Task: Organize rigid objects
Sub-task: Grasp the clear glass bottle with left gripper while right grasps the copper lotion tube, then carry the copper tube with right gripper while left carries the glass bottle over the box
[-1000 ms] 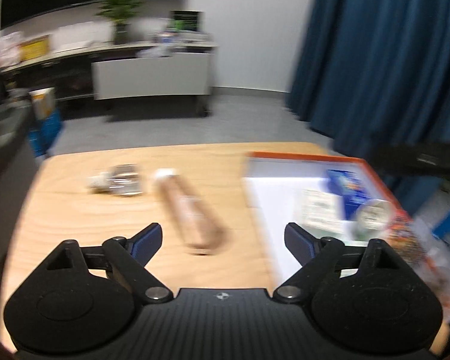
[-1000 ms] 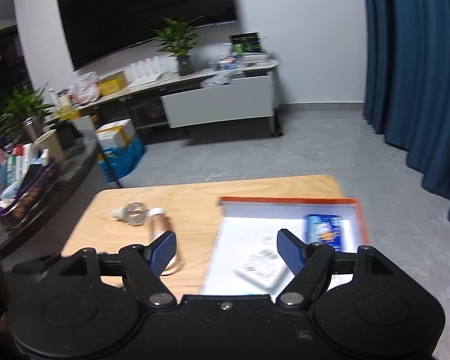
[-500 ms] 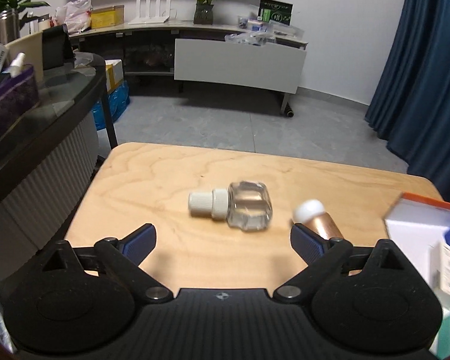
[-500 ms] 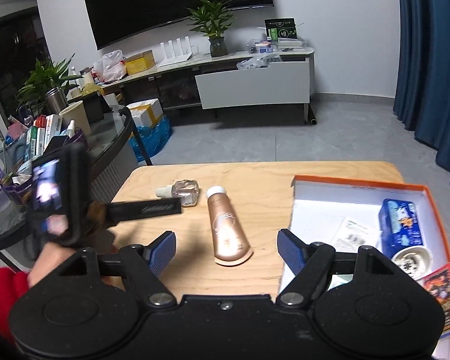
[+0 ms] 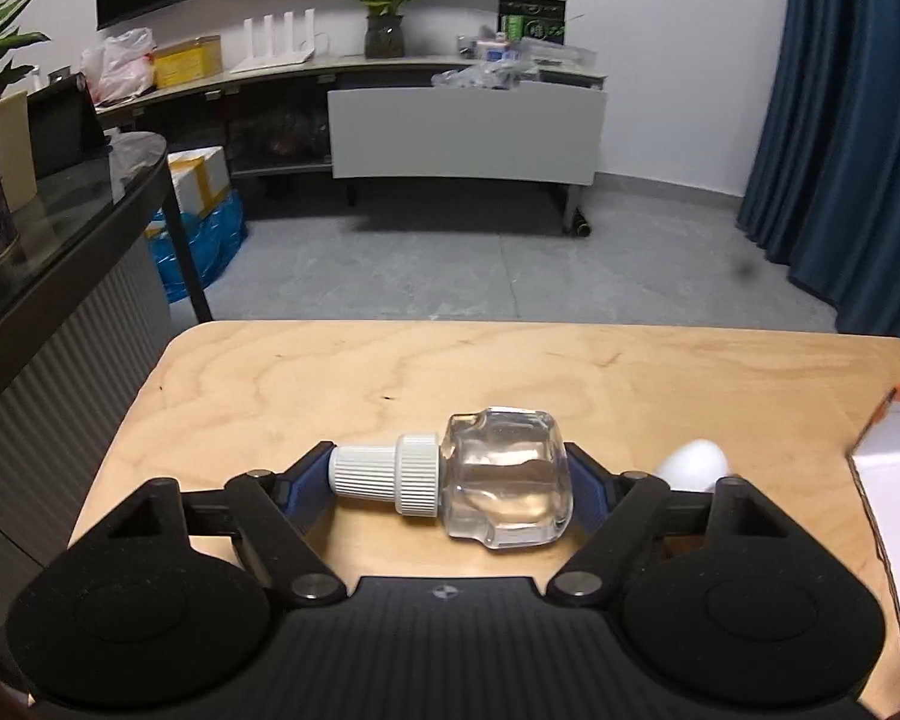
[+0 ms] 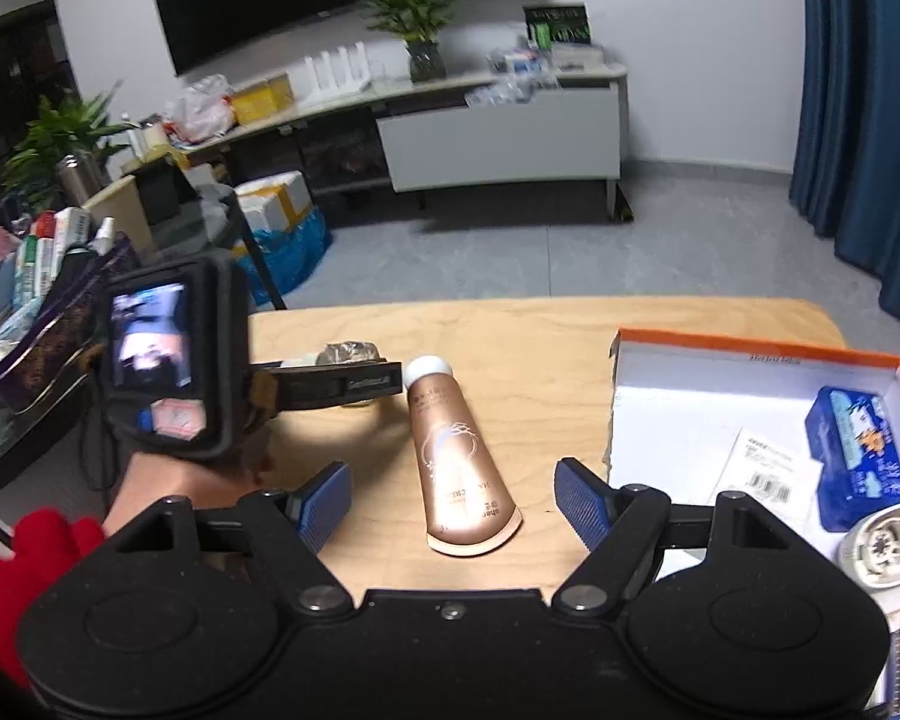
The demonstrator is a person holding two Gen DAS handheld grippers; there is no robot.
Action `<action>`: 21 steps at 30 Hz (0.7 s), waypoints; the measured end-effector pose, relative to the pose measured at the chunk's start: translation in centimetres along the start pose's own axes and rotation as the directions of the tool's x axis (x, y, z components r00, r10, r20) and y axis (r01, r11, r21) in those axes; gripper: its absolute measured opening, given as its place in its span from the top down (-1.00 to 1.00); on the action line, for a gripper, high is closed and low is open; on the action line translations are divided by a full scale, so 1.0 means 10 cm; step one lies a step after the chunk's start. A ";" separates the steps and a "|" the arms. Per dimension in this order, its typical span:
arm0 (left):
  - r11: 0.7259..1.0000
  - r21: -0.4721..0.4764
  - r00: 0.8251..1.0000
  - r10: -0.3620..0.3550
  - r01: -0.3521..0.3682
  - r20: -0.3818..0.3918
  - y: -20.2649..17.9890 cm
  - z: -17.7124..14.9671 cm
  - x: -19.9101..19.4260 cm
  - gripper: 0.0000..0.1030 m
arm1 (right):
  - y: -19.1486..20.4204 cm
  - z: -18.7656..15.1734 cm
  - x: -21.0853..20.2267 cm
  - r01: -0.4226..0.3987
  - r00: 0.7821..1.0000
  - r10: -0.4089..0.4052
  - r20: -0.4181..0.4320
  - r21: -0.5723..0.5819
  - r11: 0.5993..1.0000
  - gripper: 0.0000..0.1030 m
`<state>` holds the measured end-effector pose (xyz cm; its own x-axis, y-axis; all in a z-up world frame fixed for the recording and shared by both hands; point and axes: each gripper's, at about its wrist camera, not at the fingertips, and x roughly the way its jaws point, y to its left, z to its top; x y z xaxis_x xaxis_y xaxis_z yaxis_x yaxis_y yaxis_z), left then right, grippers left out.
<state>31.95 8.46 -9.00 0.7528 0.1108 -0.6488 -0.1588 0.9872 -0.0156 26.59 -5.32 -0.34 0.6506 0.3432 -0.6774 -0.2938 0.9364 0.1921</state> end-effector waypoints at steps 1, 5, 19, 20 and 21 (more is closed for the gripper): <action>1.000 -0.002 1.000 -0.005 0.005 0.001 0.03 -0.02 -0.03 -0.54 | 0.00 0.02 0.06 -0.007 1.000 0.007 -0.004 0.003 1.000 -0.71; 0.999 -0.044 1.000 -0.018 0.018 -0.003 0.16 -0.08 -0.15 -0.54 | 0.04 0.14 0.41 0.004 0.998 -0.005 -0.055 -0.024 1.000 -0.71; 0.991 -0.132 0.999 -0.027 0.030 0.026 0.36 -0.33 -0.76 -0.54 | 0.20 0.24 1.24 0.049 0.994 -0.061 -0.090 -0.136 0.990 0.12; 0.992 -0.125 0.999 -0.026 0.029 0.029 0.34 -0.33 -0.78 -0.54 | 0.20 0.23 1.21 0.045 0.994 -0.056 -0.090 -0.124 0.991 0.13; 0.993 -0.117 0.999 -0.027 0.031 0.033 0.32 -0.34 -0.81 -0.54 | 0.20 0.21 1.16 0.042 0.995 -0.052 -0.084 -0.118 0.992 0.13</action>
<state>23.18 10.35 -6.42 0.7775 0.0878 -0.6227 -0.2092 0.9699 -0.1244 35.04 0.74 -6.35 0.6043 0.2864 -0.7435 -0.3467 0.9347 0.0783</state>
